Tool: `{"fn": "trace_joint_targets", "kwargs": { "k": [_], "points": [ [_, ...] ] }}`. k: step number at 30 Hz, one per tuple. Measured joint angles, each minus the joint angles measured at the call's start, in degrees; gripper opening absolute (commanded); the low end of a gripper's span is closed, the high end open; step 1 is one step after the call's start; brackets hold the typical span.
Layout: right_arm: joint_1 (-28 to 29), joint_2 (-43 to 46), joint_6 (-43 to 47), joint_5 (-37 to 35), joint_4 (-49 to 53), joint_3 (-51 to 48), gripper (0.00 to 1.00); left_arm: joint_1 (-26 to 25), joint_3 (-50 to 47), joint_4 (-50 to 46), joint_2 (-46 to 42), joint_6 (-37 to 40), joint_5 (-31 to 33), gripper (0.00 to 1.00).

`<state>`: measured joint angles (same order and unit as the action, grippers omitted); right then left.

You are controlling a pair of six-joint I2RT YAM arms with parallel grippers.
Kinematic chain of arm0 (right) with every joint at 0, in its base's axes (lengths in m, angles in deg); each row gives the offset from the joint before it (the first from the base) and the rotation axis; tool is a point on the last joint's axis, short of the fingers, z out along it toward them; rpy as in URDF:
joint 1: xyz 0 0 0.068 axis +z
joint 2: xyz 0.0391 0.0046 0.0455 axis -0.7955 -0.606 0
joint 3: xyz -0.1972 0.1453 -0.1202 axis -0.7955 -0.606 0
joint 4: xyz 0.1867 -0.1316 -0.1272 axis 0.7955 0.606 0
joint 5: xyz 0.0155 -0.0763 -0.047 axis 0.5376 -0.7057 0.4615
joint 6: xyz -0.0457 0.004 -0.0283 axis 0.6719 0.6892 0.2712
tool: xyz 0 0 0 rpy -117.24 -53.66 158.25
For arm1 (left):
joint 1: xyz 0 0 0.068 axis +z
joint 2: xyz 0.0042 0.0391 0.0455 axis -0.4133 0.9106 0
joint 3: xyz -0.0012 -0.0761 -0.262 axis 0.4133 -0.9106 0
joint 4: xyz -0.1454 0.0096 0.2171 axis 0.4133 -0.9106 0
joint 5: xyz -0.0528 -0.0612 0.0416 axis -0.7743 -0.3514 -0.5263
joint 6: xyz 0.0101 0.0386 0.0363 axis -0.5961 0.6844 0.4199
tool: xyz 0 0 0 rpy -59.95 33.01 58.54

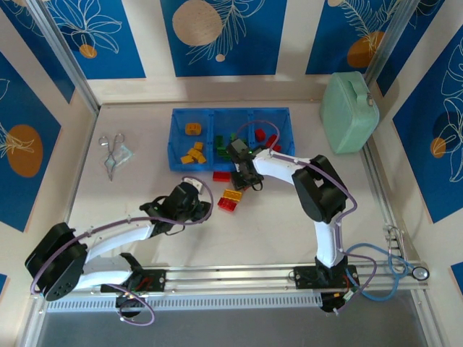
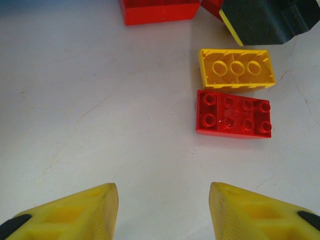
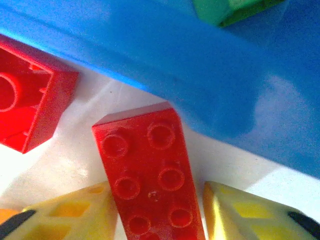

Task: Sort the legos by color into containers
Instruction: Pick up the lego from the center of the table, then place the lego in the container.

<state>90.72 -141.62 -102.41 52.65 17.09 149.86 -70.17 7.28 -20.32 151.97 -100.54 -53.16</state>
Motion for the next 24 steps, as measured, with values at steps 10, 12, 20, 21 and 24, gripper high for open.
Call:
{"fn": "trace_joint_targets", "kwargs": {
  "k": [10, 12, 20, 21, 24],
  "points": [
    [0.6, 8.0, -0.6, -0.5, 1.3, -4.1, 0.31, 0.0, 0.0, 0.8, 0.7, 0.0, 0.3, 0.51],
    [0.3, 11.5, -0.6, -0.7, 1.4, -4.2, 0.30, 0.0, 0.0, 1.4, 1.6, 0.0, 0.3, 0.50],
    [-4.6, 21.3, 0.2, -1.5, 1.5, -3.2, 0.30, -0.4, 0.0, 2.4, 2.9, -0.1, 0.3, 0.50],
    [-6.0, 21.4, 0.5, -1.5, 1.5, -2.6, 0.30, -0.6, 0.0, 2.6, 2.9, -0.1, 0.4, 0.50],
    [-10.3, 21.3, 0.9, -1.4, 1.6, -1.2, 0.30, -1.4, 0.0, 2.7, 2.9, 0.0, 0.6, 0.50]
  ]
}}
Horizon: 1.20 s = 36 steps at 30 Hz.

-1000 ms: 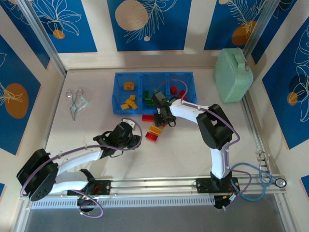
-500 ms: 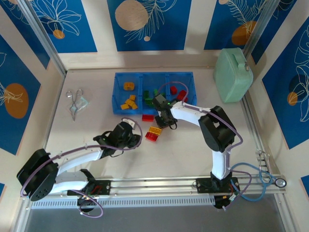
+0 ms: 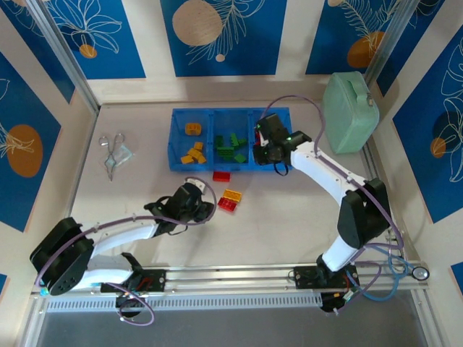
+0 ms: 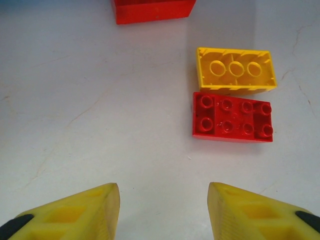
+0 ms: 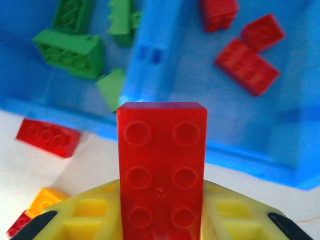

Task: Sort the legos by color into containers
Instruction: Place the lego in the container.

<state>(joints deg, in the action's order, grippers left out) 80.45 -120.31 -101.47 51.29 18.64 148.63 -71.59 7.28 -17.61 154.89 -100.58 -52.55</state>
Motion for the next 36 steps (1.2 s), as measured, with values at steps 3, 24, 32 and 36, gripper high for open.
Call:
{"fn": "trace_joint_targets", "kwargs": {
  "k": [3, 24, 32, 36],
  "points": [
    [-3.7, -1.0, 0.7, 0.3, 0.2, 2.1, 0.30, -1.0, 0.0, 0.0, 0.0, 0.0, 0.4, 0.50],
    [-8.2, -20.3, 2.1, 3.3, 1.8, 14.7, 0.31, -6.3, 0.0, 0.1, 1.0, -2.6, 4.3, 0.50],
    [-7.9, -23.9, 2.2, 3.1, 2.8, 17.6, 0.34, -6.7, 0.0, -0.3, 0.9, -3.0, 4.8, 0.50],
    [-7.9, -25.8, 2.2, 3.0, 3.5, 18.7, 0.35, -6.8, 0.0, -0.5, 0.6, -3.0, 4.9, 0.50]
  ]
}}
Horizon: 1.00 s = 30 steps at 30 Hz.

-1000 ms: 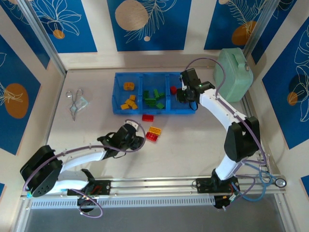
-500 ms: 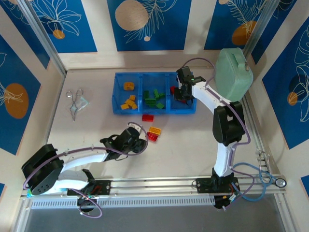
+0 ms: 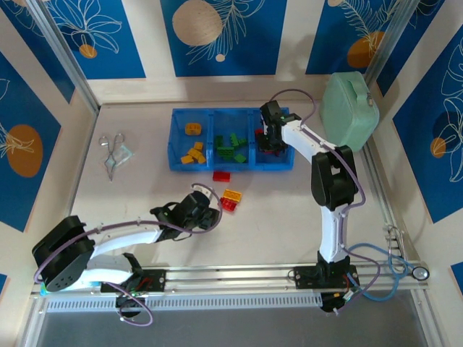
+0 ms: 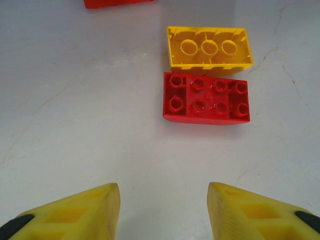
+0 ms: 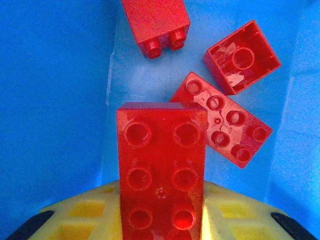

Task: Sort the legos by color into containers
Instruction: Place the lego in the container.

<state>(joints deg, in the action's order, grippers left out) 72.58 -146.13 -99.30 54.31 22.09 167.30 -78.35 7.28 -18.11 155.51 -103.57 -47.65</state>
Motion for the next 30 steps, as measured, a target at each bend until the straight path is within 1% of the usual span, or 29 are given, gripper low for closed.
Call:
{"fn": "trace_joint_targets", "kwargs": {
  "k": [6, 18, 20, 22, 26, 30],
  "points": [
    [0.1, -1.4, 0.0, -0.2, 1.0, 1.6, 0.36, -0.4, 0.0, -0.7, -1.1, 0.0, 0.4, 0.50],
    [1.1, -1.6, 0.0, -0.8, 1.5, 2.1, 0.36, -0.5, 0.0, -0.9, -1.7, 0.0, 0.9, 0.50],
    [1.1, -1.6, 0.0, -0.9, 1.5, 2.1, 0.40, -0.5, 0.0, -0.9, -1.7, 0.0, 0.9, 0.50],
    [1.1, -1.6, 0.2, -1.6, 1.8, 2.1, 0.48, -0.5, 0.0, -0.9, -1.7, 0.0, 0.9, 0.50],
    [1.0, -1.6, -0.1, -2.5, 2.4, 2.1, 0.58, -0.5, 0.0, -0.9, -1.7, 0.0, 0.9, 0.50],
    [1.1, -0.7, -0.3, -3.1, 2.2, 1.5, 0.60, -0.6, 0.0, -0.9, -1.7, 0.0, 0.9, 0.62]
  ]
}}
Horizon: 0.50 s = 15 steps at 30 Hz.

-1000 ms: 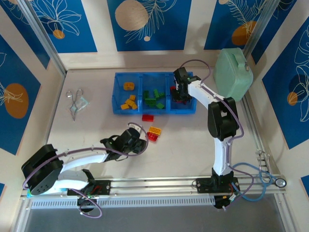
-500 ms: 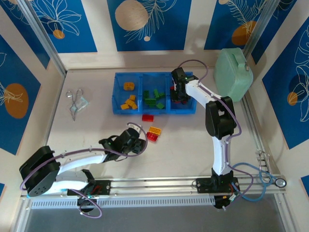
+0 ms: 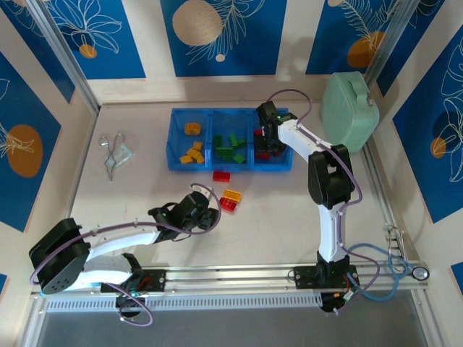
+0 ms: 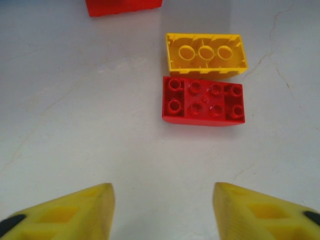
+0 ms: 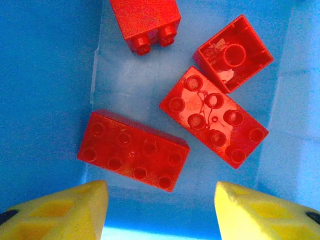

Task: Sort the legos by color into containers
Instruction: Place the lego in the container, then pick up the lego from the center of the table.

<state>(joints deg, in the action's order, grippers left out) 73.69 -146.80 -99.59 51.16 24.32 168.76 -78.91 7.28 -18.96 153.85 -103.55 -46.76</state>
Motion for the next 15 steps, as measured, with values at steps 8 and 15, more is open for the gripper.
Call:
{"fn": "trace_joint_targets", "kwargs": {
  "k": [8, 15],
  "points": [
    [0.7, 15.7, -0.7, 0.0, -1.3, -7.3, 0.64, -0.1, 3.1, -0.1, 6.6, 1.7, -1.0, 0.71],
    [0.8, 26.4, -1.8, 0.0, -4.2, -14.8, 0.65, -0.1, 11.3, 0.1, 17.3, 3.3, -1.6, 0.73]
  ]
}}
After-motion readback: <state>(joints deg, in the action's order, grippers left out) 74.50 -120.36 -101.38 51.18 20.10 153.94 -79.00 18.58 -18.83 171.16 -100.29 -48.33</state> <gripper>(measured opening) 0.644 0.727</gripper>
